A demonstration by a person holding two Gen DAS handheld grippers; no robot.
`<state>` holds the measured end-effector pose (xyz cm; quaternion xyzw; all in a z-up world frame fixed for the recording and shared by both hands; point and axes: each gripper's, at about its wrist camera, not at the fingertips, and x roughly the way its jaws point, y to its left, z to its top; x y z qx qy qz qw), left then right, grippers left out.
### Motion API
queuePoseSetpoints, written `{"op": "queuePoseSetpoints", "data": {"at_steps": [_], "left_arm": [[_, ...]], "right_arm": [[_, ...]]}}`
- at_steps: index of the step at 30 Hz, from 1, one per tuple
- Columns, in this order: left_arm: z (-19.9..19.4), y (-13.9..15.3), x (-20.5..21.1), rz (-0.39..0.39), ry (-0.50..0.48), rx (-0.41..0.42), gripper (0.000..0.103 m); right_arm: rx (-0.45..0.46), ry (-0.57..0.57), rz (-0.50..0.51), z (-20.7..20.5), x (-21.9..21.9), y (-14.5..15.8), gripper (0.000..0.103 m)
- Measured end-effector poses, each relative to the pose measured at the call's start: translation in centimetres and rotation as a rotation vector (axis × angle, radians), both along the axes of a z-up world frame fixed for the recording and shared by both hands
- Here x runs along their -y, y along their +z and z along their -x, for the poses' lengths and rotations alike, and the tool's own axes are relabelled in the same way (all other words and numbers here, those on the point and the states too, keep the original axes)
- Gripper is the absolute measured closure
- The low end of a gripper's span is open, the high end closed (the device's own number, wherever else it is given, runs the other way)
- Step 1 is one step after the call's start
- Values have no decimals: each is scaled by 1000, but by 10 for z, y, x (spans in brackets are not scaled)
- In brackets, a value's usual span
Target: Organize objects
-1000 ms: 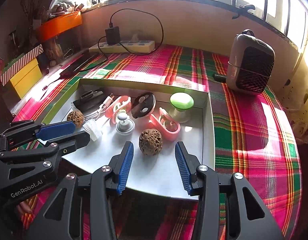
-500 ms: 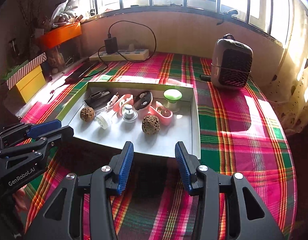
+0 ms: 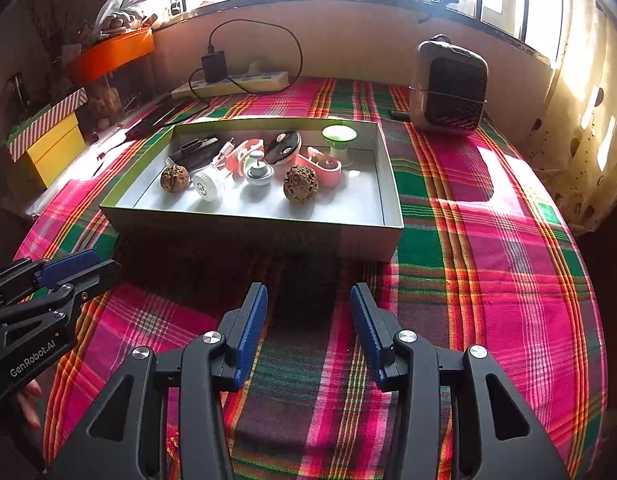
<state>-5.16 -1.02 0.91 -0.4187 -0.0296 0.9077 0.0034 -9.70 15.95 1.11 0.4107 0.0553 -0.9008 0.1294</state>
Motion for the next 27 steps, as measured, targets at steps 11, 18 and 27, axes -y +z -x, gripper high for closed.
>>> {"op": "queuePoseSetpoints", "data": {"at_steps": [11,18,27], "left_arm": [[-1,-12,-4,13,13,24,73],[4,-13,-8,24,18,17,73],[11,-14,-15,50,27,22,69]], "right_arm": [[37,-36,-11,-3,-6,-13,58],[49,-62,-25,2,-10,-16,43],[54,-76,-33,6,-10,-16,36]]}}
